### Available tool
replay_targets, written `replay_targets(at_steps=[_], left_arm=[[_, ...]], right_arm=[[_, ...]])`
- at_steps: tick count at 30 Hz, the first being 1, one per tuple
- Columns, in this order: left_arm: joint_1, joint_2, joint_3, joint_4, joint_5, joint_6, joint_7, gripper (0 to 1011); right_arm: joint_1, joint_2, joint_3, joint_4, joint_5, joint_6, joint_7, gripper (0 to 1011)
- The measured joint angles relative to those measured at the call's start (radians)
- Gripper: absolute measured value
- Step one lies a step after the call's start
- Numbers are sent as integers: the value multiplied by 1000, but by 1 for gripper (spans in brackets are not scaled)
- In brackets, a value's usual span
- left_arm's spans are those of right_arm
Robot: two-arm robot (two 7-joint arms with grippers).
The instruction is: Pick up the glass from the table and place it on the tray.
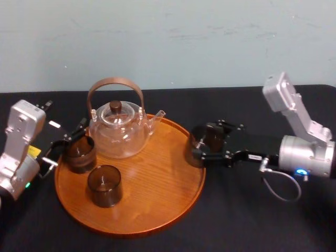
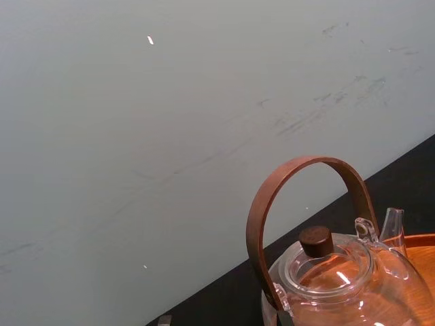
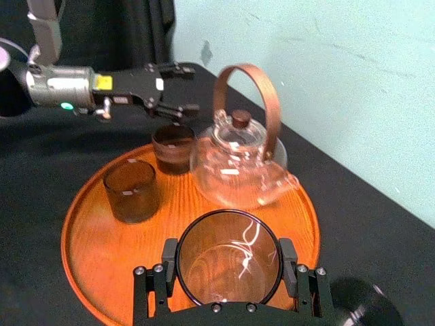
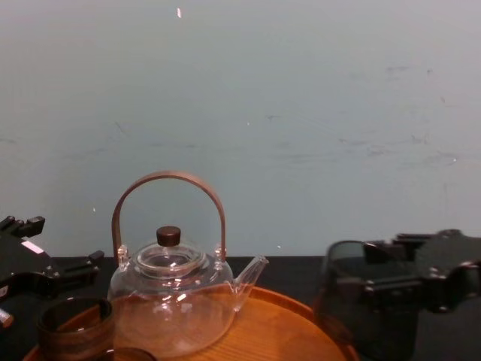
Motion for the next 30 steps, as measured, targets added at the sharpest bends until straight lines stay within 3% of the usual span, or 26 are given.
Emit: replay_targets(at_steps=[13, 30], left_arm=[[0, 0, 0, 0, 0, 0, 0, 1002], [0, 0, 0, 0, 0, 0, 0, 1001]], right_arm=[[68, -93, -82, 62, -6, -43, 28, 904], [104, -153, -156, 137, -16, -53, 50, 904]])
